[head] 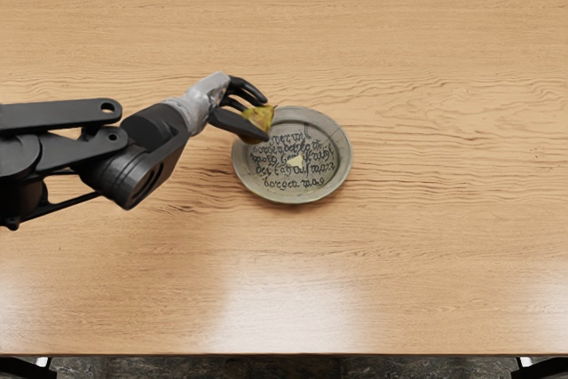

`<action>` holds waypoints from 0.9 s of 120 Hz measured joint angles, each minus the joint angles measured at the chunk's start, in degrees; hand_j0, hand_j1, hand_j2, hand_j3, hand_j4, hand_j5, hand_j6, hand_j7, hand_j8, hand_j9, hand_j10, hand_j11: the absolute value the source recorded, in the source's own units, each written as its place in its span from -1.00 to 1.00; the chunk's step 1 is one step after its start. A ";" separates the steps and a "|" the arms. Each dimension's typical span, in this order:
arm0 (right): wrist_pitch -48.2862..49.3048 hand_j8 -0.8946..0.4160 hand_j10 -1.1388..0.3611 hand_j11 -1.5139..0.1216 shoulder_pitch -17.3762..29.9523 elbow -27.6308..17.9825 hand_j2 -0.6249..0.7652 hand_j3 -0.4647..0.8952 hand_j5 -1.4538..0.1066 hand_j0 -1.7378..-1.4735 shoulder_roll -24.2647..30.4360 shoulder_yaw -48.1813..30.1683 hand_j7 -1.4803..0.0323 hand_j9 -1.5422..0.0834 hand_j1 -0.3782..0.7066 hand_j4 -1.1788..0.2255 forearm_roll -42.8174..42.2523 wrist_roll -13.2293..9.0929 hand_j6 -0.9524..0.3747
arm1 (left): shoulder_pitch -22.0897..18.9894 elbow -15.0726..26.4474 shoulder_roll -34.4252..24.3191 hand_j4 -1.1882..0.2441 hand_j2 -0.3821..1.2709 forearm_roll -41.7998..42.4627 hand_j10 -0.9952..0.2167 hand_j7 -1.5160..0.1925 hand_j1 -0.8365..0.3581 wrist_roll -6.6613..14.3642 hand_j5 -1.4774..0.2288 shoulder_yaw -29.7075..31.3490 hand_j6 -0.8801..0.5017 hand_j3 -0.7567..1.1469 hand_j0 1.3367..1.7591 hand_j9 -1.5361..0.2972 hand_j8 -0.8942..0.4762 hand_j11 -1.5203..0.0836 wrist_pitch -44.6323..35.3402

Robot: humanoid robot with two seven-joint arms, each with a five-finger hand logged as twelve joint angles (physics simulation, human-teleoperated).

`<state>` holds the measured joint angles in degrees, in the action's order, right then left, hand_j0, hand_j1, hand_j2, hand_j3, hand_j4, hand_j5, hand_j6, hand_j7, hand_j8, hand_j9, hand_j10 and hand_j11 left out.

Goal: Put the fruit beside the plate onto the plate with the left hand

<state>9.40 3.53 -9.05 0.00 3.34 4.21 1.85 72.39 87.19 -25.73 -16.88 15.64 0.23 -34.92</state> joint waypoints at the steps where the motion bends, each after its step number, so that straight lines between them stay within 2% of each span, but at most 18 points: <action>1: 0.00 0.35 0.51 0.84 0.01 0.00 -0.10 -0.32 0.85 -0.40 0.00 0.00 0.94 0.88 -0.93 0.67 -0.01 0.00 0.42 | 0.02 -0.15 0.27 -0.30 -0.20 -0.01 -0.36 -0.32 -0.03 0.00 -0.37 0.01 -0.33 -0.20 0.50 -0.32 -0.37 -0.25 -0.01; 48: 0.00 0.35 0.51 0.84 -0.01 0.00 -0.10 -0.32 0.85 -0.40 0.00 0.00 0.94 0.88 -0.93 0.67 -0.01 0.00 0.42 | -1.19 -4.95 3.73 -0.30 -0.18 -0.61 -0.35 -0.31 -0.03 -0.15 -0.38 1.28 -0.36 -0.20 0.50 -0.31 -0.40 -0.25 -0.01; 55: 0.00 0.35 0.51 0.84 -0.01 0.00 -0.10 -0.32 0.85 -0.40 0.00 0.00 0.94 0.88 -0.93 0.67 -0.01 0.00 0.42 | -3.17 -5.20 4.33 -0.30 -0.16 -0.66 -0.34 -0.31 -0.04 -0.20 -0.37 1.46 -0.38 -0.20 0.51 -0.31 -0.39 -0.25 -0.02; 56: 0.00 0.35 0.51 0.84 -0.01 0.00 -0.10 -0.32 0.85 -0.40 0.00 0.00 0.94 0.88 -0.93 0.67 -0.01 0.00 0.42 | -3.23 -5.22 4.35 -0.30 -0.20 -0.64 -0.32 -0.32 -0.02 -0.20 -0.38 1.47 -0.38 -0.20 0.50 -0.31 -0.37 -0.25 0.00; 79: 0.00 0.35 0.51 0.84 0.01 0.00 -0.10 -0.32 0.85 -0.40 0.00 0.00 0.94 0.88 -0.93 0.67 0.01 0.00 0.42 | -3.66 -5.48 4.81 -0.29 -0.08 -0.77 -0.32 -0.29 -0.08 -0.38 -0.35 1.66 -0.47 -0.20 0.51 -0.30 -0.42 -0.23 -0.04; 88: 0.00 0.35 0.51 0.84 0.01 0.00 -0.10 -0.32 0.85 -0.40 0.00 0.00 0.94 0.88 -0.93 0.67 0.00 0.00 0.42 | -3.66 -5.51 4.81 -0.21 -0.17 -0.83 -0.29 -0.20 -0.05 -0.53 -0.25 1.64 -0.48 -0.20 0.51 -0.22 -0.41 -0.13 -0.06; 108: 0.00 0.35 0.51 0.84 0.00 0.00 -0.10 -0.32 0.85 -0.40 0.00 0.00 0.94 0.88 -0.93 0.67 0.00 0.00 0.42 | -3.57 -5.52 4.68 0.12 -0.35 -0.87 0.05 0.18 0.31 -1.31 0.13 1.28 -0.22 -0.20 0.52 0.12 -0.17 0.26 -0.08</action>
<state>9.40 3.53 -9.05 0.00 3.34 4.21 1.85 68.82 81.66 -21.04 -17.75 14.33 1.50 -35.00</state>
